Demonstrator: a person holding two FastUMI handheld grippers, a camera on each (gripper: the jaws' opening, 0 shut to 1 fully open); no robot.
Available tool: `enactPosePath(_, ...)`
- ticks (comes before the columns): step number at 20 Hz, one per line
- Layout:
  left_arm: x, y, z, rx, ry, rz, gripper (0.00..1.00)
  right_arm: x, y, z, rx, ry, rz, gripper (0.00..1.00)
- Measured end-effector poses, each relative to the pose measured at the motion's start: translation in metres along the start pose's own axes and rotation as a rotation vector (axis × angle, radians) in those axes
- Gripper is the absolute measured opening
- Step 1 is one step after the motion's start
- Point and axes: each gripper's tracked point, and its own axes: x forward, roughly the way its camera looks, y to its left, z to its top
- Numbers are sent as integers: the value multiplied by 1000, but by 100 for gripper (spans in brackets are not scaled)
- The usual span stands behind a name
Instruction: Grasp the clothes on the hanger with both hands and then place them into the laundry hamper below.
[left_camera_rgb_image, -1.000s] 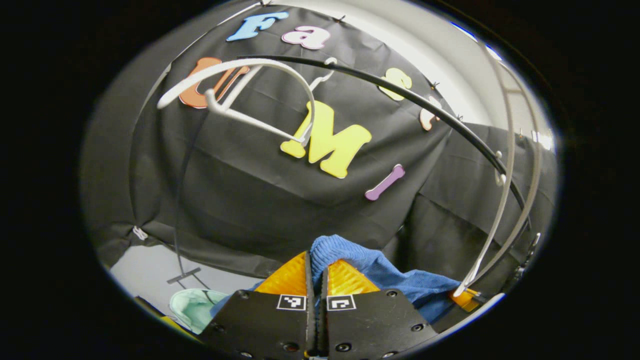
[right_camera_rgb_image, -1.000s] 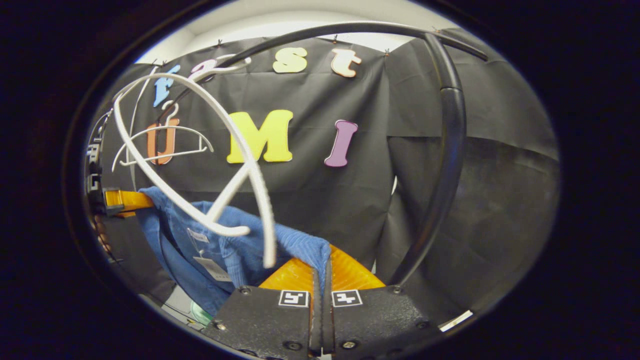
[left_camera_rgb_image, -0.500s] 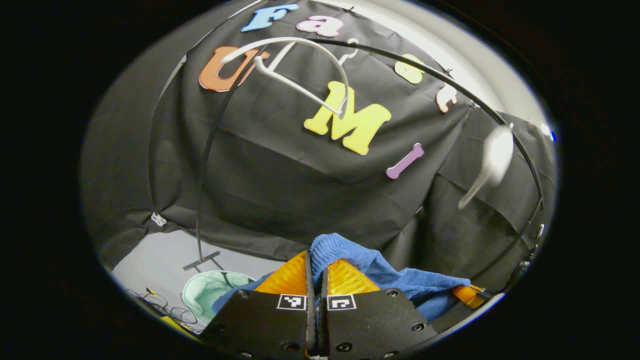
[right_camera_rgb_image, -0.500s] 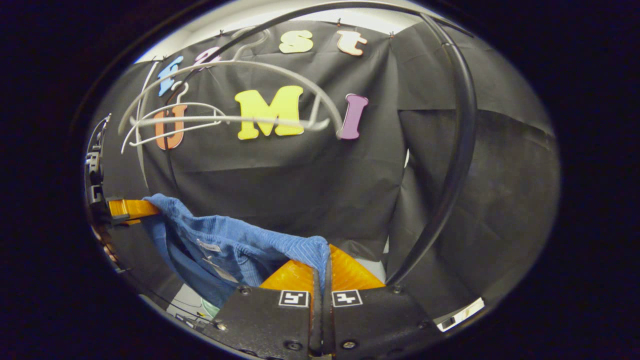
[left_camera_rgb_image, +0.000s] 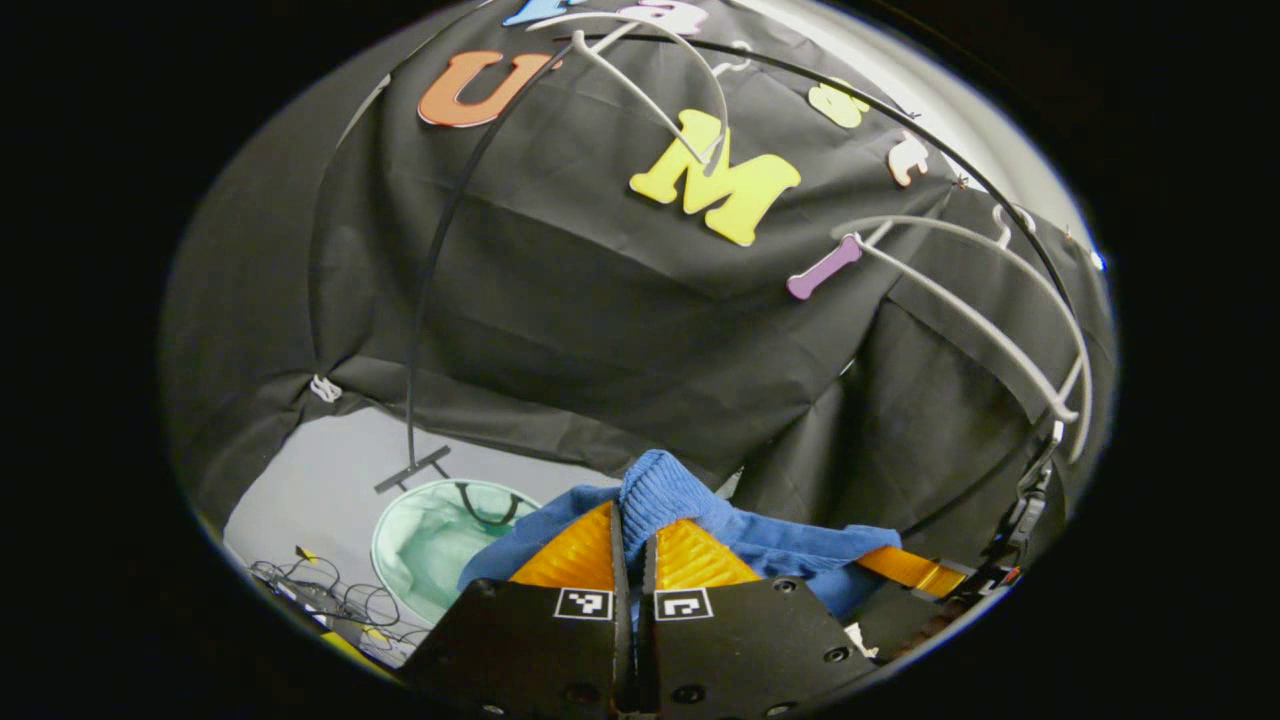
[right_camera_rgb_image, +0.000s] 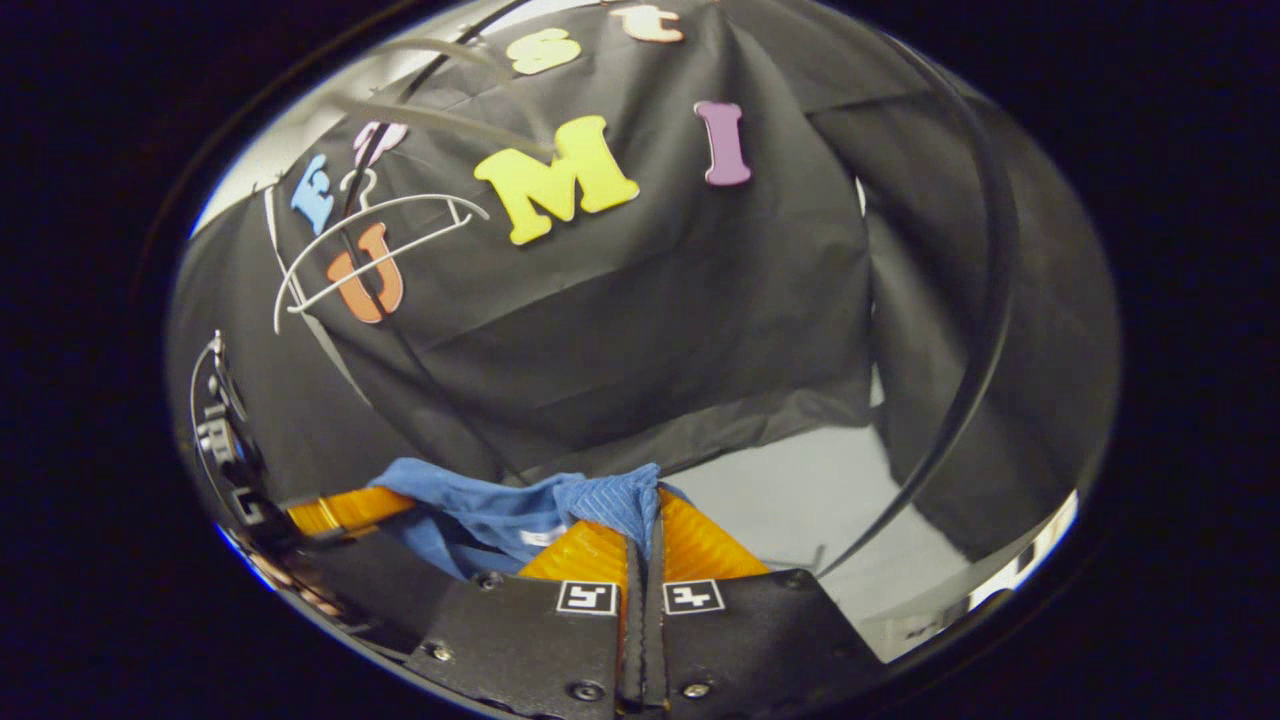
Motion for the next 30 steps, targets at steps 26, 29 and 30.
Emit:
enactPosePath(26, -16, 66, 51, 53, -31, 17, 5, 112, 197, -41, 220, 228, 390, 4)
enactPosePath(29, 16, 106, -2, 64, 143, 115, 9, 153, 138, -88, 151, 352, 165, 3)
enactPosePath(30, 21, 120, -20, 60, 204, 149, 19, 160, 113, -105, 102, 413, 82, 19)
